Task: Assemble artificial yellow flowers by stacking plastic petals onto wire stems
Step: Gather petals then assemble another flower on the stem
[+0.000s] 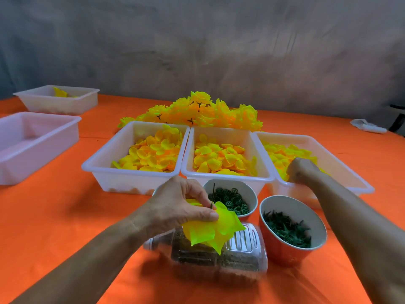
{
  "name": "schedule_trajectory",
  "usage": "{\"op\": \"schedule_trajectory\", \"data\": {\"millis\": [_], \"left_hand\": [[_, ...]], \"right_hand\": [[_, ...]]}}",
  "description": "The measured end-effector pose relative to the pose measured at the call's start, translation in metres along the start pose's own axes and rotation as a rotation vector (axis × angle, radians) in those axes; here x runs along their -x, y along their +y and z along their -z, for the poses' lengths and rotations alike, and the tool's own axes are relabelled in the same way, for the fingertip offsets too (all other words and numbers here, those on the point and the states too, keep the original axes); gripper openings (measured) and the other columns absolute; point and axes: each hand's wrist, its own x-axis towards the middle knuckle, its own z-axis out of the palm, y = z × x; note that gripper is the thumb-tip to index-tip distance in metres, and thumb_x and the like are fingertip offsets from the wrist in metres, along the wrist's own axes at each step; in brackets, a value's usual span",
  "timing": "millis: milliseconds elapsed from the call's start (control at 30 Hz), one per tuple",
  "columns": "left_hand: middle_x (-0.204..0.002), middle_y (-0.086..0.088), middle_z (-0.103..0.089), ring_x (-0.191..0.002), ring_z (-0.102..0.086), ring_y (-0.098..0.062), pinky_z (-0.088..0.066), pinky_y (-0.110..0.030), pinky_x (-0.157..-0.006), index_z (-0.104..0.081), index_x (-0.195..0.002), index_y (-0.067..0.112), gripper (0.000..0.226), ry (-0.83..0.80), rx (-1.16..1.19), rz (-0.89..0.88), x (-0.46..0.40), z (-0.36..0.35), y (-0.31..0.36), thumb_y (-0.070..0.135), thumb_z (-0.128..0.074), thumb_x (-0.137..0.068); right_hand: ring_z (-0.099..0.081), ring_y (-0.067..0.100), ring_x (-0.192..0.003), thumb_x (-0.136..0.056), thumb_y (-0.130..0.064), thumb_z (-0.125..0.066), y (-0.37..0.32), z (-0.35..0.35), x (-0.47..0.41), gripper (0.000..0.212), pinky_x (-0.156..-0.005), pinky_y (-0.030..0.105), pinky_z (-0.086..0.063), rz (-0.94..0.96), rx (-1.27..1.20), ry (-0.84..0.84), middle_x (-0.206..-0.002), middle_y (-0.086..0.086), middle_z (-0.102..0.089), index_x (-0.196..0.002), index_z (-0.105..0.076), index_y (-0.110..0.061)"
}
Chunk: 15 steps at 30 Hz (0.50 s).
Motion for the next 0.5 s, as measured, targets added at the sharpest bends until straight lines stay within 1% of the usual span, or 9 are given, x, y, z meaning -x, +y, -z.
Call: {"op": "schedule_trajectory", "data": {"millis": [100, 133, 200, 267, 300, 333, 400, 433, 500], "left_hand": [[-0.07, 0.013, -0.064, -0.079, -0.063, -0.012, -0.049, -0.047, -0.09, -0.074, -0.062, 0.023, 0.024, 0.008, 0.006, 0.006, 0.001, 0.0, 0.0, 0.042, -0.083, -0.051], [-0.07, 0.012, -0.064, -0.08, -0.063, -0.013, -0.049, -0.047, -0.09, -0.074, -0.063, 0.022, 0.025, 0.014, 0.007, 0.009, 0.002, -0.001, 0.0, 0.042, -0.083, -0.051], [-0.071, 0.012, -0.064, -0.082, -0.064, -0.014, -0.048, -0.047, -0.09, -0.074, -0.064, 0.02, 0.027, 0.021, 0.0, 0.015, 0.002, -0.001, 0.0, 0.042, -0.083, -0.051], [-0.071, 0.011, -0.064, -0.082, -0.064, -0.015, -0.048, -0.046, -0.09, -0.074, -0.064, 0.021, 0.027, 0.023, -0.007, 0.016, 0.002, -0.001, 0.0, 0.042, -0.083, -0.051], [-0.072, 0.011, -0.064, -0.082, -0.064, -0.015, -0.048, -0.046, -0.09, -0.074, -0.063, 0.021, 0.025, 0.021, -0.005, 0.015, 0.002, -0.001, 0.0, 0.042, -0.083, -0.051], [-0.072, 0.011, -0.064, -0.082, -0.064, -0.014, -0.048, -0.045, -0.09, -0.073, -0.062, 0.022, 0.024, 0.021, -0.001, 0.013, 0.001, 0.0, -0.001, 0.041, -0.083, -0.051], [-0.072, 0.01, -0.066, -0.081, -0.064, -0.013, -0.049, -0.043, -0.09, -0.073, -0.061, 0.023, 0.024, 0.015, 0.004, 0.01, 0.001, 0.0, -0.001, 0.04, -0.086, -0.051], [-0.073, 0.011, -0.066, -0.081, -0.064, -0.012, -0.049, -0.041, -0.09, -0.073, -0.061, 0.023, 0.026, 0.009, 0.003, 0.007, 0.001, -0.001, -0.001, 0.04, -0.089, -0.051], [-0.073, 0.012, -0.067, -0.081, -0.064, -0.01, -0.049, -0.038, -0.09, -0.073, -0.063, 0.021, 0.027, 0.004, 0.005, 0.001, 0.0, -0.001, -0.002, 0.041, -0.087, -0.051]], "right_hand": [[-0.063, 0.032, -0.092, -0.081, -0.005, -0.055, -0.003, 0.0, 0.002, 0.006, -0.066, 0.026, -0.041, -0.018, 0.012, 0.017, -0.099, 0.019, -0.066, -0.082, -0.061, -0.005], [-0.06, 0.034, -0.085, -0.079, -0.004, -0.055, -0.004, -0.001, 0.002, 0.007, -0.065, 0.026, -0.04, -0.03, 0.003, 0.033, -0.091, 0.021, -0.063, -0.074, -0.056, -0.007], [-0.049, 0.031, -0.075, -0.077, -0.004, -0.056, -0.004, -0.002, 0.002, 0.018, -0.066, 0.027, -0.04, -0.058, -0.061, 0.043, -0.082, 0.018, -0.052, -0.063, -0.048, -0.01], [-0.053, 0.033, -0.081, -0.078, -0.006, -0.059, -0.003, -0.002, 0.004, 0.006, -0.069, 0.029, -0.042, -0.088, -0.14, 0.076, -0.088, 0.021, -0.055, -0.073, -0.057, -0.009], [-0.058, 0.035, -0.088, -0.079, -0.008, -0.06, -0.001, -0.003, 0.003, 0.004, -0.071, 0.03, -0.042, -0.11, -0.198, 0.121, -0.095, 0.022, -0.06, -0.081, -0.063, -0.008], [-0.06, 0.035, -0.092, -0.081, -0.009, -0.06, 0.002, -0.004, 0.003, 0.006, -0.07, 0.03, -0.04, -0.123, -0.279, 0.186, -0.097, 0.022, -0.063, -0.081, -0.066, -0.007], [-0.057, 0.03, -0.082, -0.081, -0.013, -0.064, 0.005, -0.003, 0.006, 0.012, -0.067, 0.03, -0.035, -0.11, -0.543, 0.323, -0.087, 0.021, -0.062, -0.07, -0.064, -0.008], [-0.054, 0.025, -0.076, -0.081, -0.015, -0.067, 0.007, -0.001, 0.009, 0.01, -0.066, 0.029, -0.036, -0.104, -0.771, 0.374, -0.081, 0.017, -0.061, -0.073, -0.067, -0.007], [-0.054, 0.017, -0.064, -0.08, -0.012, -0.07, 0.01, 0.01, 0.022, 0.015, -0.06, 0.023, -0.042, -0.094, -1.291, 0.389, -0.069, 0.004, -0.065, -0.094, -0.07, -0.006]]}}
